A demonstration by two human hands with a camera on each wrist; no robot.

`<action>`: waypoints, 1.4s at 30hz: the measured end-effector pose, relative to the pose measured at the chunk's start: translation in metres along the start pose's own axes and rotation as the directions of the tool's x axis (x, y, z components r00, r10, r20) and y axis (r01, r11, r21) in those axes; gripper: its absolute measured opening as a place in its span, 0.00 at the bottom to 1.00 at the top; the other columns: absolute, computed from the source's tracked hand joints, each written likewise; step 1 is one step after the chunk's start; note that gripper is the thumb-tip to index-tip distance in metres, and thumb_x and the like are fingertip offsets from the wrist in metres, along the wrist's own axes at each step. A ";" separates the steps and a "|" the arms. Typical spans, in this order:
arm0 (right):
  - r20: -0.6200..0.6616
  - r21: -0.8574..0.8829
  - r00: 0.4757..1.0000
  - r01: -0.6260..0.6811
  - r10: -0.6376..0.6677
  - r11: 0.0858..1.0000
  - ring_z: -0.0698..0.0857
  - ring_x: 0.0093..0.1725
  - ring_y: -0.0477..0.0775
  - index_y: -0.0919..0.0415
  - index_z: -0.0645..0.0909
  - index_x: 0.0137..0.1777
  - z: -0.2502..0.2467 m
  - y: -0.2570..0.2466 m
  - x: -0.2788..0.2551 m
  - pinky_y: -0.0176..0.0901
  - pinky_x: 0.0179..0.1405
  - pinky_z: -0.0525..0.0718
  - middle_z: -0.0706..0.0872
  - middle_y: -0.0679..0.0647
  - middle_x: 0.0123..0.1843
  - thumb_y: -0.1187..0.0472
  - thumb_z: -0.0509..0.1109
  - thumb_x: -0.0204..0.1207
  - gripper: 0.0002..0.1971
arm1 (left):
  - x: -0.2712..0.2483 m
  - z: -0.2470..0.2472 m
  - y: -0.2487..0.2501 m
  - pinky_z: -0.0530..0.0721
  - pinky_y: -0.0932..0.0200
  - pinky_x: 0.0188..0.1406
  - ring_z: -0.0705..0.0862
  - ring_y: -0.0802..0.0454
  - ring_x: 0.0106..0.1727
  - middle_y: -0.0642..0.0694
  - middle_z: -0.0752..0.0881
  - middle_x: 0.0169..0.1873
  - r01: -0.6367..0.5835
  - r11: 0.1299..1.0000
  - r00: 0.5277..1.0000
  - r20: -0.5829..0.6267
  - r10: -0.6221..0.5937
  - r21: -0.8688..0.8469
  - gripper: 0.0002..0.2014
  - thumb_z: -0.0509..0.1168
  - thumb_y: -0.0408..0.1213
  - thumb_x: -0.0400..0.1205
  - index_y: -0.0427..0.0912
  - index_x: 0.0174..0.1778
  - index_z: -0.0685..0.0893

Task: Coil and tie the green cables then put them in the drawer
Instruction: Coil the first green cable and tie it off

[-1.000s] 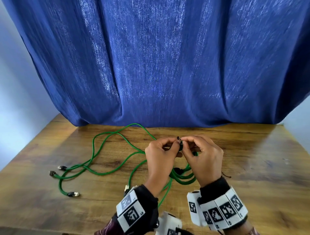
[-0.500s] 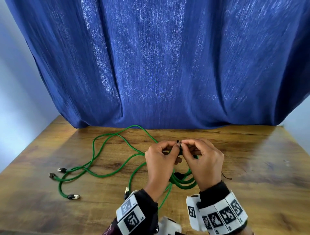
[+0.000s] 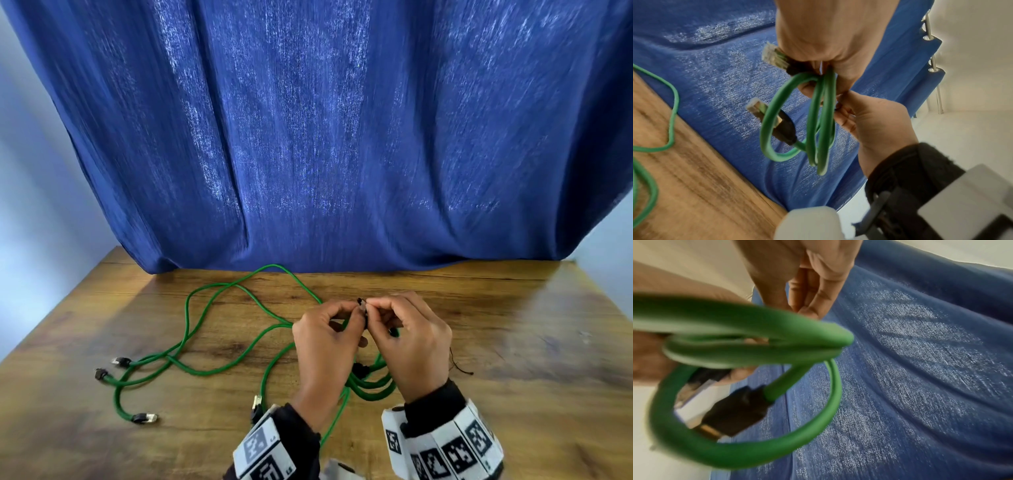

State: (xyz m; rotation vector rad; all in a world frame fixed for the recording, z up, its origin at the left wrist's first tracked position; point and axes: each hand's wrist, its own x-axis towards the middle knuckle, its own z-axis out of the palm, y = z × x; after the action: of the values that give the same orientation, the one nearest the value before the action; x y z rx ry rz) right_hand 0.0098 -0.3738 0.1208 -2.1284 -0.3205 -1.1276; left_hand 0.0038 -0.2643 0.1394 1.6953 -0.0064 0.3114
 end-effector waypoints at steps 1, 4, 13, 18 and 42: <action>0.004 -0.008 1.000 0.006 -0.006 1.000 0.83 0.31 0.41 0.61 0.87 0.39 0.000 0.000 0.000 0.30 0.30 0.81 0.87 0.50 0.37 0.58 0.69 0.73 0.08 | 0.000 0.000 -0.001 0.83 0.60 0.21 0.84 0.59 0.20 0.65 0.86 0.27 -0.026 0.999 1.000 0.000 0.026 0.022 0.15 0.71 0.29 0.76 0.56 0.31 0.85; 0.028 -0.053 0.999 0.036 -0.034 0.998 0.82 0.31 0.41 0.61 0.87 0.38 0.000 0.000 0.000 0.27 0.34 0.79 0.86 0.50 0.37 0.59 0.68 0.73 0.08 | 0.001 0.000 -0.004 0.84 0.61 0.22 0.85 0.60 0.21 0.67 0.86 0.29 -0.093 0.992 0.995 -0.011 0.094 0.084 0.14 0.72 0.32 0.75 0.58 0.32 0.84; 0.023 -0.062 1.000 0.013 -0.011 0.998 0.81 0.32 0.41 0.60 0.86 0.38 -0.002 0.001 0.000 0.27 0.33 0.78 0.86 0.49 0.37 0.58 0.67 0.73 0.09 | 0.002 0.002 -0.010 0.81 0.71 0.32 0.85 0.65 0.32 0.67 0.84 0.30 -0.268 0.944 0.961 -0.013 0.275 0.191 0.04 0.69 0.38 0.73 0.47 0.39 0.90; 0.024 0.013 0.997 -0.074 0.074 0.997 0.82 0.38 0.40 0.60 0.88 0.40 -0.001 0.003 0.000 0.24 0.36 0.80 0.88 0.49 0.38 0.60 0.72 0.71 0.05 | 0.002 0.003 -0.016 0.82 0.66 0.29 0.83 0.65 0.27 0.61 0.87 0.31 -0.274 0.937 0.960 0.010 0.279 0.216 0.05 0.68 0.41 0.73 0.48 0.39 0.90; 0.049 0.082 0.982 -0.185 0.181 0.979 0.83 0.32 0.43 0.57 0.86 0.36 -0.004 -0.004 0.008 0.25 0.30 0.80 0.86 0.46 0.33 0.63 0.76 0.65 0.02 | 0.011 0.000 -0.004 0.80 0.65 0.18 0.82 0.56 0.17 0.49 0.86 0.20 0.211 0.961 0.977 0.009 -0.213 -0.179 0.01 0.72 0.29 0.75 0.39 0.39 0.87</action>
State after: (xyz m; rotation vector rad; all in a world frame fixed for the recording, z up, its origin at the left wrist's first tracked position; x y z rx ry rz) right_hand 0.0100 -0.3748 0.1302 -2.0610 -0.1841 -0.9488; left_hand 0.0154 -0.2614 0.1384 1.5004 0.1502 0.1537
